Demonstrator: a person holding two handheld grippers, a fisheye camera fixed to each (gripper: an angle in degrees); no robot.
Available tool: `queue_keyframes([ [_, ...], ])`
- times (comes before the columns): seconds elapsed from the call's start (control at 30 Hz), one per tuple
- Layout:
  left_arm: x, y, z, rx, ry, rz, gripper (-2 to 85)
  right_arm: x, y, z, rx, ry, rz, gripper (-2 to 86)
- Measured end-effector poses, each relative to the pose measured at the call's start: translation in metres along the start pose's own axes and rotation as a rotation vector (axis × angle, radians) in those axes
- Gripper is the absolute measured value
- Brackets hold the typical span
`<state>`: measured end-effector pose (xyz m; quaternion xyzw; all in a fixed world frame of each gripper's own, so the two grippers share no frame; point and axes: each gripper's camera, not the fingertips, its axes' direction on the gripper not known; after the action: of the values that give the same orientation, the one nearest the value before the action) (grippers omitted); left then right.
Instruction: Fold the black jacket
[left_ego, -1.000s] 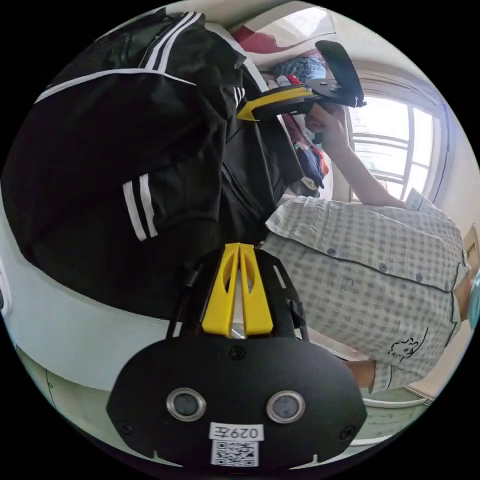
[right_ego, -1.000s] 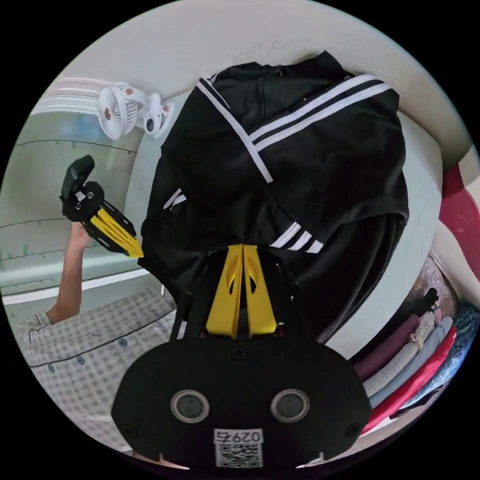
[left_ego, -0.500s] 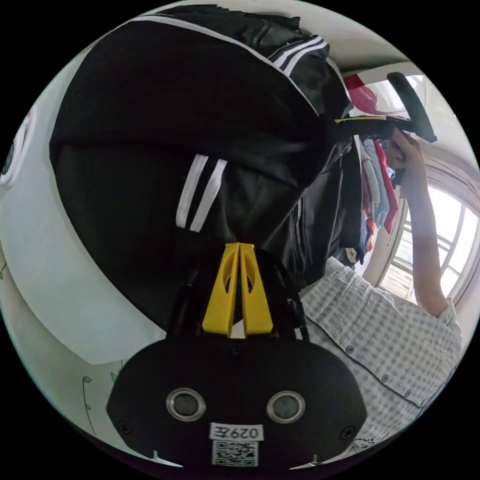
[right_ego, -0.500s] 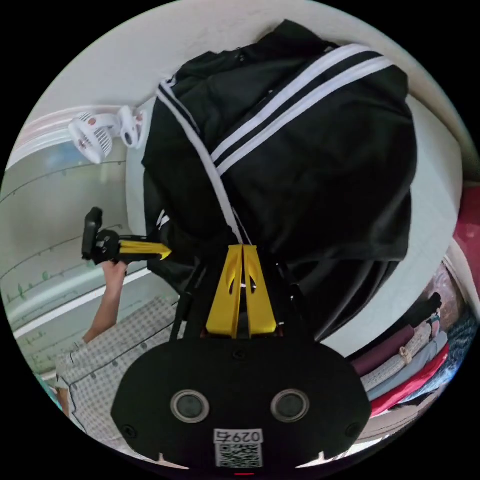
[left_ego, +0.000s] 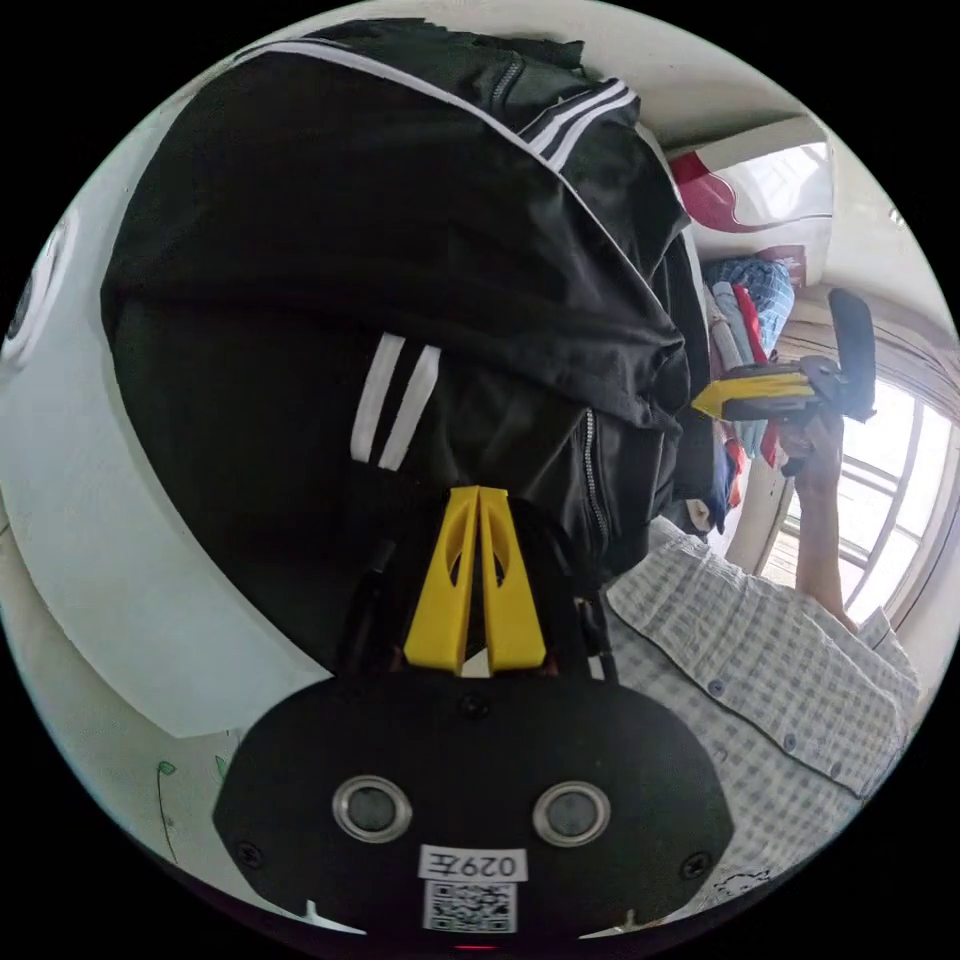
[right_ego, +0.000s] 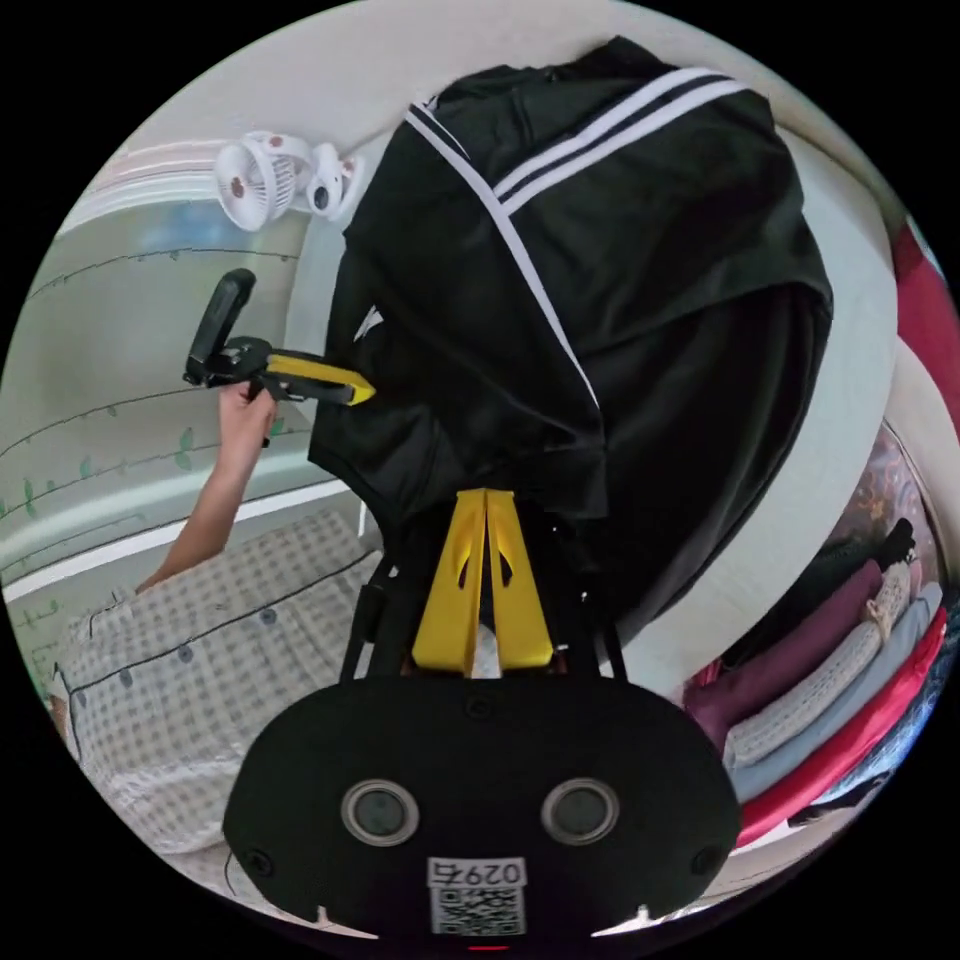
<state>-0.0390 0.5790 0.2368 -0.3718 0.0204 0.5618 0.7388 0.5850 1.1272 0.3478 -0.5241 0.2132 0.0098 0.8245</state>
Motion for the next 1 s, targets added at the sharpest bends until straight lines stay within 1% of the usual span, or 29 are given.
queue_keyframes([
  [0.03, 0.009, 0.005, -0.001, 0.011, -0.079, 0.025, -1.0, 0.004, 0.001, 0.008, 0.017, 0.082, 0.019, -0.5],
  [0.07, 0.016, 0.011, 0.000, -0.004, -0.167, 0.035, -1.0, 0.012, 0.002, 0.021, -0.037, 0.185, 0.071, -0.5],
  [0.1, 0.018, 0.013, 0.002, -0.020, -0.206, 0.040, -1.0, 0.017, 0.004, 0.028, -0.076, 0.215, 0.087, -0.5],
  [0.13, 0.020, 0.020, 0.006, -0.039, -0.252, 0.058, -1.0, 0.021, 0.014, 0.029, -0.068, 0.180, 0.078, -0.5],
  [0.2, 0.013, 0.033, 0.009, -0.038, -0.259, 0.062, -1.0, 0.028, 0.035, 0.024, -0.072, 0.125, 0.065, -0.5],
  [0.27, -0.001, 0.059, 0.001, 0.033, -0.200, 0.050, -1.0, 0.032, 0.065, 0.007, 0.005, 0.096, 0.022, -0.5],
  [0.33, -0.014, 0.078, -0.008, 0.119, -0.151, 0.025, -1.0, 0.036, 0.083, -0.005, 0.090, 0.116, 0.027, -0.5],
  [0.37, -0.026, 0.086, -0.010, 0.134, -0.115, 0.000, -1.0, 0.039, 0.092, -0.007, 0.134, 0.128, 0.024, -0.5],
  [0.4, -0.032, 0.088, -0.009, 0.125, -0.099, -0.012, -1.0, 0.040, 0.095, -0.006, 0.145, 0.133, 0.021, -0.5],
  [0.43, -0.044, 0.092, -0.005, 0.099, -0.075, -0.018, -1.0, 0.045, 0.098, 0.003, 0.116, 0.149, 0.026, -0.5],
  [0.47, -0.057, 0.100, -0.001, 0.090, -0.055, -0.023, -1.0, 0.052, 0.098, 0.019, 0.008, 0.177, 0.042, -0.5],
  [0.5, -0.063, 0.106, -0.002, 0.099, -0.041, -0.031, -0.9, 0.056, 0.101, 0.023, -0.034, 0.175, 0.033, -0.4],
  [0.6, -0.098, 0.163, -0.012, 0.257, 0.066, -0.054, -0.9, 0.074, 0.149, -0.002, 0.094, 0.156, 0.069, -0.2],
  [0.67, -0.131, 0.225, -0.015, 0.378, 0.194, -0.024, -0.7, 0.097, 0.209, -0.023, 0.198, 0.100, 0.087, 0.2],
  [0.7, -0.139, 0.240, -0.015, 0.402, 0.227, -0.021, -0.6, 0.105, 0.225, -0.026, 0.217, 0.068, 0.095, 0.4],
  [0.77, -0.174, 0.301, -0.009, 0.478, 0.345, -0.050, 0.2, 0.139, 0.293, -0.030, 0.287, -0.114, 0.144, 2.1],
  [0.8, -0.182, 0.315, -0.006, 0.492, 0.368, -0.068, 0.5, 0.147, 0.311, -0.029, 0.309, -0.157, 0.166, 2.8],
  [0.87, -0.215, 0.364, 0.010, 0.530, 0.421, -0.187, 10.4, 0.172, 0.375, -0.020, 0.399, -0.257, 0.273, 7.9],
  [0.93, -0.236, 0.391, 0.024, 0.541, 0.455, -0.277, 16.1, 0.186, 0.414, -0.010, 0.437, -0.272, 0.362, 11.2],
  [1.0, -0.249, 0.407, 0.036, 0.553, 0.501, -0.300, 17.4, 0.198, 0.441, 0.000, 0.451, -0.283, 0.433, 12.3],
])
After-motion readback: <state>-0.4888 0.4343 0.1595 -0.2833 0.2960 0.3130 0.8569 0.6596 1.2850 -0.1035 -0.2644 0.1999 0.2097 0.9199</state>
